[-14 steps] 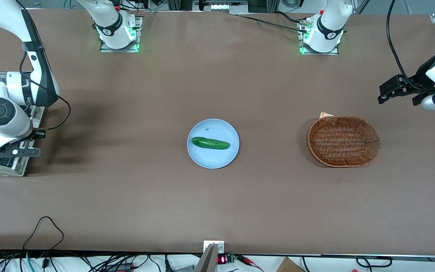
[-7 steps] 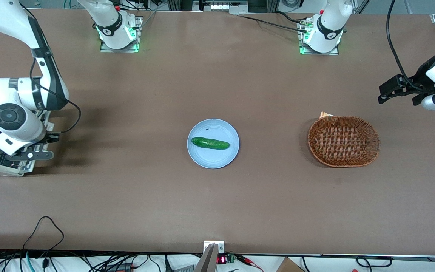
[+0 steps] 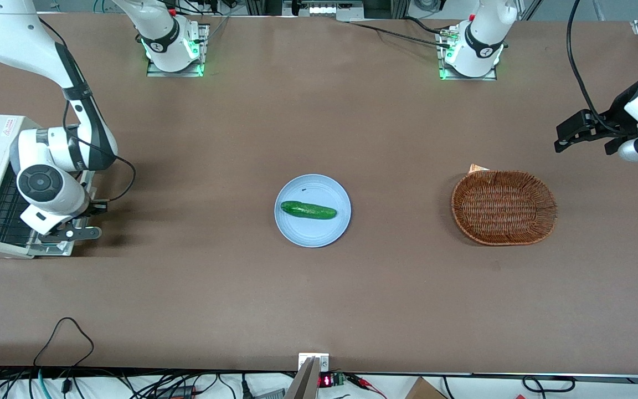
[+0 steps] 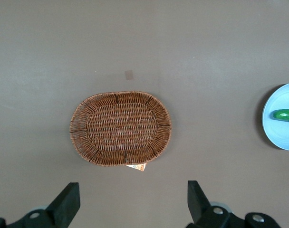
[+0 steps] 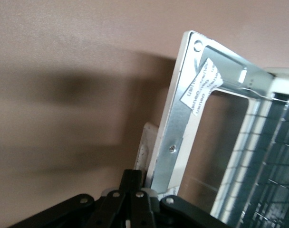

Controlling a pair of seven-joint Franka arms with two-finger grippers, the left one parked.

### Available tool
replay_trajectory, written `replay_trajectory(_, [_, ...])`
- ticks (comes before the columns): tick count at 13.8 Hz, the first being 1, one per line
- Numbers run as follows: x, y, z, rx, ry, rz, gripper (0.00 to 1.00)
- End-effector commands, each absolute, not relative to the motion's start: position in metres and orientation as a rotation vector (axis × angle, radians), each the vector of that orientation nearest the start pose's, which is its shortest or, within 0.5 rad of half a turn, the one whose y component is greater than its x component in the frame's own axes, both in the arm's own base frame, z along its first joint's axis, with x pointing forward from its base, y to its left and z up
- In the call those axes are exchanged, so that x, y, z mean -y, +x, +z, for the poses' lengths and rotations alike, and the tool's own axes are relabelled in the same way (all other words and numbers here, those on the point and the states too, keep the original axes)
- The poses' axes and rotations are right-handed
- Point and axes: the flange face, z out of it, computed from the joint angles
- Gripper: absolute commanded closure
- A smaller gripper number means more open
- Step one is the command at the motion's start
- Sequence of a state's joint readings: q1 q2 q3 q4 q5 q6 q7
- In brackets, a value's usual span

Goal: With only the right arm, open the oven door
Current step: 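Pull the handle outward and down with the right gripper, swinging the door open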

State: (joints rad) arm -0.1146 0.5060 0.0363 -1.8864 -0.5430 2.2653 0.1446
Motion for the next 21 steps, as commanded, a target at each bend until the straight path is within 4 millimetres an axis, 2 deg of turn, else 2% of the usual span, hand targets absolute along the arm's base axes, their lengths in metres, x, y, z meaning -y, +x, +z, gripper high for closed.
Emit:
replay_trajectory(1, [0.104,0.611,0.209,0.226,-3.532,0.304,1.0])
replay_trajectory(9, [0.1,0.603,0.178,0.261,-3.504,0.333,1.0])
replay_trajectory(13, [0.098,0.603,0.176,0.269,-3.5,0.318,1.0])
replay_trajectory(19, [0.043,0.62,0.186,0.396,-3.445,0.151,0.99])
replay_trajectory(21, [0.034,0.622,0.191,0.291,-3.453,0.095,0.99])
